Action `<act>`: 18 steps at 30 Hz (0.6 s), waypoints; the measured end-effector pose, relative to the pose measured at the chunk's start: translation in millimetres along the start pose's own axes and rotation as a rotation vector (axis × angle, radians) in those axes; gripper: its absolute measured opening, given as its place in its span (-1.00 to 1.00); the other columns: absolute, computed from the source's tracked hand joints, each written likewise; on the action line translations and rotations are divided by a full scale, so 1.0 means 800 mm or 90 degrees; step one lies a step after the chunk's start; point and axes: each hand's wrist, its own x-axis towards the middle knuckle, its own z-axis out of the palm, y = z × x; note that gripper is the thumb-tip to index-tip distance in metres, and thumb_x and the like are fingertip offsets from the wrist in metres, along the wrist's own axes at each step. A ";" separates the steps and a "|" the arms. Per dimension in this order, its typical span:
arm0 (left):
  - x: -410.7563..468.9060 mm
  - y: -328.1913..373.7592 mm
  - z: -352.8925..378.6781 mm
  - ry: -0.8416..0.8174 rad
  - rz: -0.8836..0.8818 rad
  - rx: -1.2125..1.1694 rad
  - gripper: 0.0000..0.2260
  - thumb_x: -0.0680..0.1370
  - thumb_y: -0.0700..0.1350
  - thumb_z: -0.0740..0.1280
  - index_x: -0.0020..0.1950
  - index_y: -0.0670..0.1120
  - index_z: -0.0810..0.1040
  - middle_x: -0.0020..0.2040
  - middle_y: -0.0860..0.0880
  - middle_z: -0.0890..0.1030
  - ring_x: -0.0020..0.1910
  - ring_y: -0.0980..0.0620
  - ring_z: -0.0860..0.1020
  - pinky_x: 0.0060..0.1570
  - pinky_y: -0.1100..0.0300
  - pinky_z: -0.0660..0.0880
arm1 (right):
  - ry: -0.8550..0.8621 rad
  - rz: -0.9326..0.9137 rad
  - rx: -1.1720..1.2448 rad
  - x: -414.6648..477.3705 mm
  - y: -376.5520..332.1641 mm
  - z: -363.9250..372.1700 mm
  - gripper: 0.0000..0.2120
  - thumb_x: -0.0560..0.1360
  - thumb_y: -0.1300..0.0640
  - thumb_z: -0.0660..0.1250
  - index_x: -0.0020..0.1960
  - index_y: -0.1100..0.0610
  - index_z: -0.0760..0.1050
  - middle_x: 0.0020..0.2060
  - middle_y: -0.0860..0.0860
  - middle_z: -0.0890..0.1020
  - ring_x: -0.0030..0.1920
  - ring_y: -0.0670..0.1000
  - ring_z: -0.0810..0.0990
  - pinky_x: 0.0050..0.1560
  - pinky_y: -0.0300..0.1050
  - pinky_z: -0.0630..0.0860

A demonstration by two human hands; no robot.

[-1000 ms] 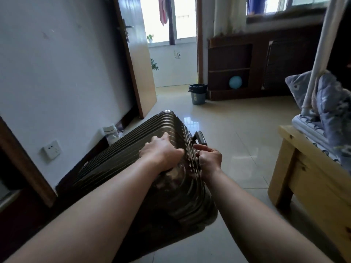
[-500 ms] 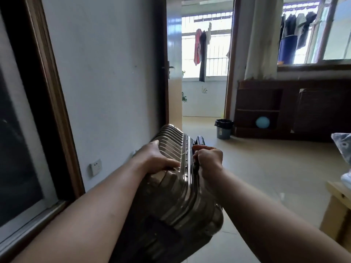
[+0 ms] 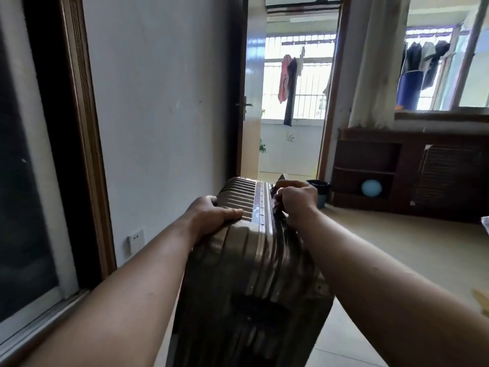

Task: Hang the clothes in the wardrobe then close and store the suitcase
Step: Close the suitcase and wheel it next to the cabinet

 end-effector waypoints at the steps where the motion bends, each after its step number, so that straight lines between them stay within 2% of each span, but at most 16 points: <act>1: 0.000 -0.002 0.002 -0.002 -0.006 -0.008 -0.50 0.19 0.11 0.58 0.04 -0.08 0.63 -0.04 -0.05 0.70 -0.02 -0.06 0.67 0.13 -0.03 0.57 | 0.004 0.003 -0.002 0.001 -0.002 -0.002 -0.70 0.25 0.45 0.23 -0.32 0.13 0.63 -0.31 0.19 0.67 -0.35 0.14 0.59 -0.29 -0.05 0.54; 4: 0.004 -0.015 0.014 0.003 -0.006 -0.049 -0.78 0.36 0.00 0.55 -0.12 0.01 0.55 -0.13 0.00 0.65 -0.08 0.00 0.64 0.01 0.10 0.59 | 0.017 0.007 0.014 0.004 -0.004 -0.007 -0.69 0.33 0.48 0.23 -0.31 0.12 0.58 -0.33 0.20 0.64 -0.37 0.13 0.59 -0.24 0.03 0.58; 5: 0.005 -0.017 0.020 0.001 -0.010 -0.065 -0.79 0.39 -0.02 0.53 -0.11 0.01 0.53 -0.14 0.00 0.64 -0.10 0.00 0.64 -0.05 0.12 0.59 | 0.015 0.005 0.016 0.005 -0.006 -0.009 -0.68 0.35 0.49 0.22 -0.31 0.12 0.57 -0.36 0.19 0.62 -0.40 0.13 0.57 -0.24 0.03 0.57; 7: 0.010 -0.016 0.035 -0.031 -0.015 -0.082 -0.67 0.38 0.00 0.53 0.04 -0.10 0.58 -0.07 -0.07 0.68 -0.08 -0.05 0.67 -0.07 0.08 0.62 | 0.020 -0.001 0.013 0.009 -0.010 -0.020 -0.68 0.35 0.52 0.20 -0.29 0.15 0.56 -0.42 0.19 0.58 -0.46 0.11 0.52 -0.30 0.01 0.52; 9: 0.016 -0.011 0.048 -0.051 -0.014 -0.074 -0.58 0.35 0.03 0.54 0.12 -0.12 0.58 -0.03 -0.10 0.68 -0.07 -0.07 0.67 -0.07 0.07 0.63 | 0.029 0.004 0.009 0.015 -0.015 -0.037 -0.68 0.36 0.53 0.21 -0.28 0.16 0.55 -0.43 0.19 0.55 -0.48 0.10 0.49 -0.34 -0.03 0.49; 11: 0.021 -0.004 0.061 -0.064 -0.013 -0.065 -0.67 0.38 0.00 0.52 0.05 -0.08 0.57 -0.07 -0.06 0.66 -0.09 -0.03 0.65 -0.09 0.11 0.61 | 0.029 0.015 -0.005 0.020 -0.019 -0.055 -0.73 0.36 0.52 0.27 -0.22 0.18 0.58 -0.37 0.20 0.59 -0.43 0.12 0.54 -0.32 -0.04 0.53; 14: 0.026 0.015 0.080 -0.085 -0.005 -0.065 -0.90 0.48 -0.15 0.44 -0.07 -0.03 0.55 -0.18 0.00 0.61 -0.20 0.06 0.59 -0.14 0.21 0.53 | 0.007 0.003 -0.075 0.037 -0.021 -0.075 -0.75 0.40 0.46 0.29 -0.10 0.16 0.60 -0.22 0.18 0.64 -0.29 0.11 0.62 -0.22 -0.01 0.60; 16: 0.043 0.029 0.096 -0.063 0.017 -0.005 -0.90 0.46 -0.22 0.39 -0.13 -0.03 0.54 -0.16 -0.05 0.60 -0.19 0.00 0.54 -0.11 0.17 0.49 | 0.018 -0.021 -0.172 0.047 -0.022 -0.084 -0.79 0.43 0.40 0.24 -0.11 0.15 0.56 -0.20 0.17 0.62 -0.21 0.13 0.62 -0.13 0.04 0.59; 18: 0.059 0.042 0.116 -0.049 0.050 0.085 -0.91 0.40 -0.14 0.32 -0.13 -0.06 0.57 -0.06 -0.07 0.64 -0.10 -0.04 0.57 -0.02 0.03 0.53 | 0.032 -0.061 -0.307 0.050 -0.025 -0.090 -0.84 0.42 0.33 0.24 -0.09 0.15 0.54 -0.13 0.19 0.63 -0.09 0.20 0.64 -0.06 0.04 0.60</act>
